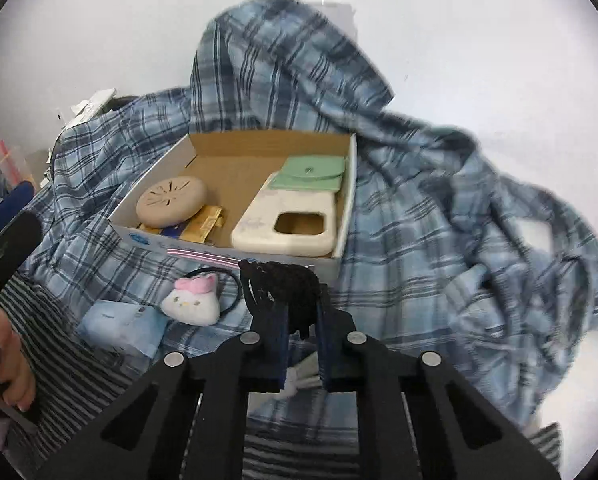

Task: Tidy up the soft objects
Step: 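Grasp the black hair ties with the right tool while the left tool grasps the blue wipes pack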

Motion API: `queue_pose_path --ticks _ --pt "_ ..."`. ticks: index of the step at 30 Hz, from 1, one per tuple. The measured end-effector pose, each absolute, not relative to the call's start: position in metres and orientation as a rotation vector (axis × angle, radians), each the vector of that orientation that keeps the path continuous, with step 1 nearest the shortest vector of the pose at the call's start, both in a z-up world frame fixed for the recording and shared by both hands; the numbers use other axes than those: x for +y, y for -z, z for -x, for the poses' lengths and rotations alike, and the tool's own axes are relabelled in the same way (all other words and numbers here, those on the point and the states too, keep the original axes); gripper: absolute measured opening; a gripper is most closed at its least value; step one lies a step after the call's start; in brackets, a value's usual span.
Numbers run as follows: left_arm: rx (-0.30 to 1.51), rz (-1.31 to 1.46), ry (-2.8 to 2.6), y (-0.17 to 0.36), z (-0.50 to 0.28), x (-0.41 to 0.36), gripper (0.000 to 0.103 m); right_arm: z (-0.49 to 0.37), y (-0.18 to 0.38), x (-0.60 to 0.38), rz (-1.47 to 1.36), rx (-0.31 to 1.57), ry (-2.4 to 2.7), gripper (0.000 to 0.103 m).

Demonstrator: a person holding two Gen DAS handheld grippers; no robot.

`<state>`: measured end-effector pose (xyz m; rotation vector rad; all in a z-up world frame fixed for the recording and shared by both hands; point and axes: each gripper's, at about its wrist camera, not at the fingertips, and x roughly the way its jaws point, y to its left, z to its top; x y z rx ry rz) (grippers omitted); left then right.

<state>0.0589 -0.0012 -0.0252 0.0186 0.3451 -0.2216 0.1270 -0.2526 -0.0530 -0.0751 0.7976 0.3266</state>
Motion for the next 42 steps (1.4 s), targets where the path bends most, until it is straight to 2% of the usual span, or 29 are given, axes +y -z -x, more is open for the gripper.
queue_pose_path --ticks 13,18,27,31,33,35,39,42 --pt "0.366 -0.015 0.223 0.027 -0.063 -0.001 0.103 -0.107 0.041 -0.271 0.055 0.600 -0.321 0.011" --pt "0.390 -0.014 0.248 0.028 -0.067 0.000 0.103 -0.104 0.041 -0.268 0.066 0.587 -0.336 0.011" --pt "0.571 -0.179 0.364 0.038 -0.080 0.003 0.103 -0.104 0.043 -0.268 0.057 0.593 -0.363 0.011" --pt "0.660 -0.271 0.443 0.046 -0.076 0.004 0.090 -0.104 0.044 -0.265 0.071 0.595 -0.371 0.011" --pt "0.720 -0.298 0.492 0.051 -0.075 0.002 0.089 -0.105 0.044 -0.265 0.070 0.597 -0.372 0.011" --pt "0.779 -0.296 0.501 0.057 -0.080 0.000 0.079 -0.105 0.044 -0.266 0.066 0.598 -0.371 0.011" --pt "0.908 -0.240 0.559 0.071 -0.094 -0.002 0.076 -0.107 0.045 -0.265 0.065 0.611 -0.373 0.011" --pt "0.964 -0.197 0.576 0.078 -0.103 -0.004 0.067 -0.108 0.046 -0.265 0.064 0.621 -0.381 0.011"
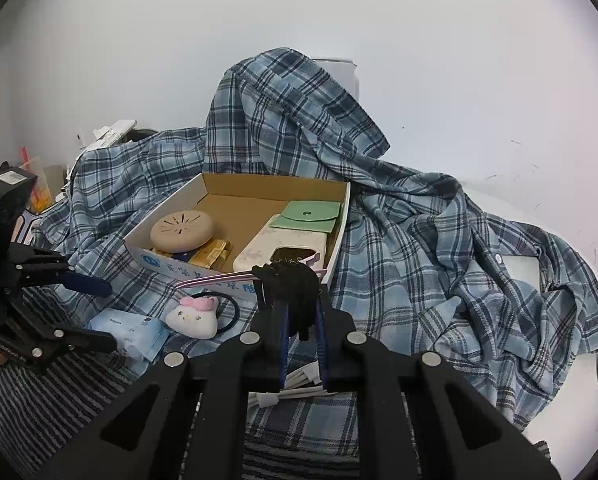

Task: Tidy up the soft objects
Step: 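Grasp the black hair ties with the right tool while the left tool grasps the blue wipes pack, then lower the wipes pack and hair ties into the box and open both tools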

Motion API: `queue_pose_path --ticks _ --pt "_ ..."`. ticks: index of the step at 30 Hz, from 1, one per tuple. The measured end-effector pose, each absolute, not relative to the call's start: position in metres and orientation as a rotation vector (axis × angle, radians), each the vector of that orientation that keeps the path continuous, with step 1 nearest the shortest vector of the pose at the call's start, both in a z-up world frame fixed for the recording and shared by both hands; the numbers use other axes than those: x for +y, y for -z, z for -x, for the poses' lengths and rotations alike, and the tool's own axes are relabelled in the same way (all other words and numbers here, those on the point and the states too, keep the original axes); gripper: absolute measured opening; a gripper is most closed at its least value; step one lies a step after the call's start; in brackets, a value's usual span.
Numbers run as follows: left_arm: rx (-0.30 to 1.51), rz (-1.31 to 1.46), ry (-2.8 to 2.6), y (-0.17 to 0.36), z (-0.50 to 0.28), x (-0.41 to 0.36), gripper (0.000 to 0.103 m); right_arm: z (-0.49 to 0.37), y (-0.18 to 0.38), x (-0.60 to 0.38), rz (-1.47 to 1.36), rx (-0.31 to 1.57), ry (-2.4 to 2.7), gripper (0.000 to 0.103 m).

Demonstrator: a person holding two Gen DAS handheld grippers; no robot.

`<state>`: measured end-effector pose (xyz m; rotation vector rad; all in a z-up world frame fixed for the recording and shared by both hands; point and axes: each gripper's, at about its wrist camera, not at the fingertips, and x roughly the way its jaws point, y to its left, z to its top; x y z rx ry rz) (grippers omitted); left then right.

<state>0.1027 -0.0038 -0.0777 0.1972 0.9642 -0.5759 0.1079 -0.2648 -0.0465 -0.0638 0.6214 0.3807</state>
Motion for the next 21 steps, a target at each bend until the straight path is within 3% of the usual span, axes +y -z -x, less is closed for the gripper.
queue_pose_path --ticks 2,3,12,15,21 --pt "0.992 -0.189 0.582 0.081 -0.108 -0.004 0.050 -0.107 0.046 -0.266 0.061 0.615 -0.383 0.011" --pt "1.019 -0.184 0.587 0.084 -0.111 -0.005 0.047 -0.107 0.045 -0.266 0.061 0.611 -0.384 0.011" --pt "1.090 -0.211 0.601 0.096 -0.117 -0.011 0.047 -0.106 0.045 -0.265 0.064 0.609 -0.390 0.011" --pt "1.097 -0.222 0.599 0.100 -0.118 -0.013 0.040 -0.106 0.045 -0.265 0.065 0.608 -0.389 0.011" --pt "0.957 -0.269 0.547 0.091 -0.103 -0.014 0.037 -0.105 0.044 -0.266 0.064 0.596 -0.389 0.011"
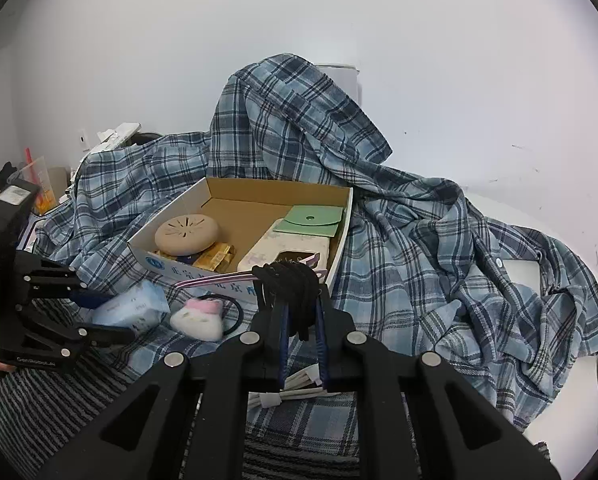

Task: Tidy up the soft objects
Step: 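Lower the wipes pack and hair ties into the box and open both tools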

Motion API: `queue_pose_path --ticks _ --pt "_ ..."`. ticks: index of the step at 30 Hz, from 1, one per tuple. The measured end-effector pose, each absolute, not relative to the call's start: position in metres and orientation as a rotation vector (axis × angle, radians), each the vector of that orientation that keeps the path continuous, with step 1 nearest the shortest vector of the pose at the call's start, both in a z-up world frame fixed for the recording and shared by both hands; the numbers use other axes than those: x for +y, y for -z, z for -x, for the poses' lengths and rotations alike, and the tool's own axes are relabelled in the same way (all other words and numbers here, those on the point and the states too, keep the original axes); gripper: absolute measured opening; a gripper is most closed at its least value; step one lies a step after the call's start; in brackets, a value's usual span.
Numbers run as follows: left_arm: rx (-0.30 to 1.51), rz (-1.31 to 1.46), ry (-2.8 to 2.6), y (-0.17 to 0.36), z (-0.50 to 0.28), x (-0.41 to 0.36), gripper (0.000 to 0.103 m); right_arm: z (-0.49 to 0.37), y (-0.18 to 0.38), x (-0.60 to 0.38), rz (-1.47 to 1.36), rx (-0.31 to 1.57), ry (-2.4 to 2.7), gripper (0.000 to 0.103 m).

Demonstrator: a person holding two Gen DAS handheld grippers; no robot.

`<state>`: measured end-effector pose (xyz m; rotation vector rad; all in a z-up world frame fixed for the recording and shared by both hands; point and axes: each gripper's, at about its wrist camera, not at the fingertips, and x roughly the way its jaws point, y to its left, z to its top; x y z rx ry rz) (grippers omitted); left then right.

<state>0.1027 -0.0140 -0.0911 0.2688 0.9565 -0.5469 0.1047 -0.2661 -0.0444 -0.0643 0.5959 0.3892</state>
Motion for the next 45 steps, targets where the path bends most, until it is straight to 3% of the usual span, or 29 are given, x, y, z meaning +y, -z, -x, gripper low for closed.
queue_pose_path --ticks 10,25,36,45 --pt "0.663 -0.218 0.455 0.062 -0.072 0.008 0.036 -0.102 0.043 -0.266 0.067 0.582 -0.395 0.011" --pt "0.487 -0.172 0.387 0.037 -0.045 0.021 0.036 -0.095 0.037 -0.265 0.073 0.539 -0.387 0.011" --pt "0.351 -0.120 0.354 -0.015 -0.031 0.013 0.036 -0.083 -0.033 -0.257 0.057 0.366 -0.349 0.011" --pt "0.228 -0.085 0.273 -0.057 -0.069 -0.010 0.036 -0.120 -0.085 -0.237 0.017 0.239 -0.275 0.011"
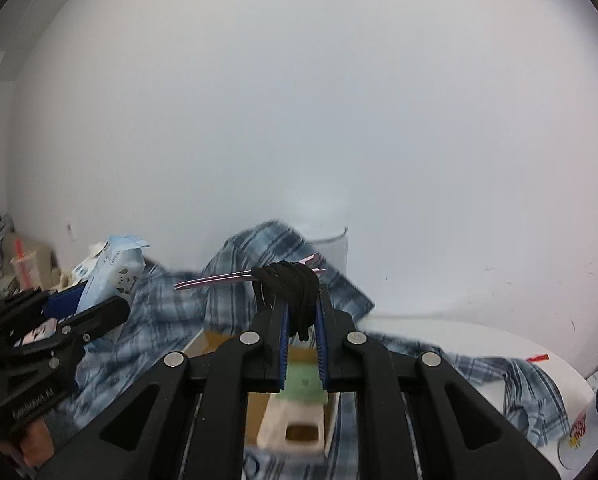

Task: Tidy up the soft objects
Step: 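Lower the wipes pack and hair ties into the box and open both tools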

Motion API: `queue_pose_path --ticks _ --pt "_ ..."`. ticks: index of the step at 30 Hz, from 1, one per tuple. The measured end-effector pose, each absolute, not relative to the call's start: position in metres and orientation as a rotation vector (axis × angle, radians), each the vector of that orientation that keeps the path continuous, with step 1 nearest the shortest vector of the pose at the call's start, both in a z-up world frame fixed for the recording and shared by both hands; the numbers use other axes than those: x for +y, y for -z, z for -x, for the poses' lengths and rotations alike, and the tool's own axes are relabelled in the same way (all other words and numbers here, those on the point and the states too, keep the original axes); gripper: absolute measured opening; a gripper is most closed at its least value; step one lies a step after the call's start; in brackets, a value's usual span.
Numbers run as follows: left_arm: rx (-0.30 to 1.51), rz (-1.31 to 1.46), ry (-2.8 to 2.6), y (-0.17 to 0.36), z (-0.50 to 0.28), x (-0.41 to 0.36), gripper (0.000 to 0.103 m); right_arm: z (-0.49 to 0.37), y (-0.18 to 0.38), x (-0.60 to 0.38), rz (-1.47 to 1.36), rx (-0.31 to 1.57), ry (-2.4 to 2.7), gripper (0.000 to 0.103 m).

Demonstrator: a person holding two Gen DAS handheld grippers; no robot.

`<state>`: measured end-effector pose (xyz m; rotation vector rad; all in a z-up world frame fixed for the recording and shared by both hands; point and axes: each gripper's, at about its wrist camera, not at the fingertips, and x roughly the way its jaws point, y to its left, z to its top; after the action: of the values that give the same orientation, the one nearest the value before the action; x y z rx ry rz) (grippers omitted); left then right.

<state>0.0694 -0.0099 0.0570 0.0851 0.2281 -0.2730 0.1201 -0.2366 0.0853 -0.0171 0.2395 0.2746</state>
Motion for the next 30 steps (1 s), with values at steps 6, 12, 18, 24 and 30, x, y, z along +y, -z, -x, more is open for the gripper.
queue_pose_path --ticks 6,12,18,24,30 --pt "0.145 -0.040 0.187 -0.076 -0.105 -0.015 0.036 -0.156 -0.086 -0.229 -0.048 0.175 -0.188 0.011" --pt "0.168 -0.011 0.157 -0.064 -0.140 -0.009 0.036 -0.183 -0.049 -0.224 -0.046 0.252 -0.192 0.011" --pt "0.240 -0.029 0.167 -0.041 -0.158 -0.002 0.036 -0.205 -0.024 -0.224 -0.039 0.350 -0.209 0.011" --pt "0.321 -0.021 0.172 -0.024 -0.174 -0.001 0.040 -0.210 -0.008 -0.216 -0.011 0.401 -0.238 0.011" --pt "0.358 -0.056 0.144 -0.009 -0.183 -0.008 0.103 -0.228 0.024 -0.203 0.037 0.508 -0.254 0.083"
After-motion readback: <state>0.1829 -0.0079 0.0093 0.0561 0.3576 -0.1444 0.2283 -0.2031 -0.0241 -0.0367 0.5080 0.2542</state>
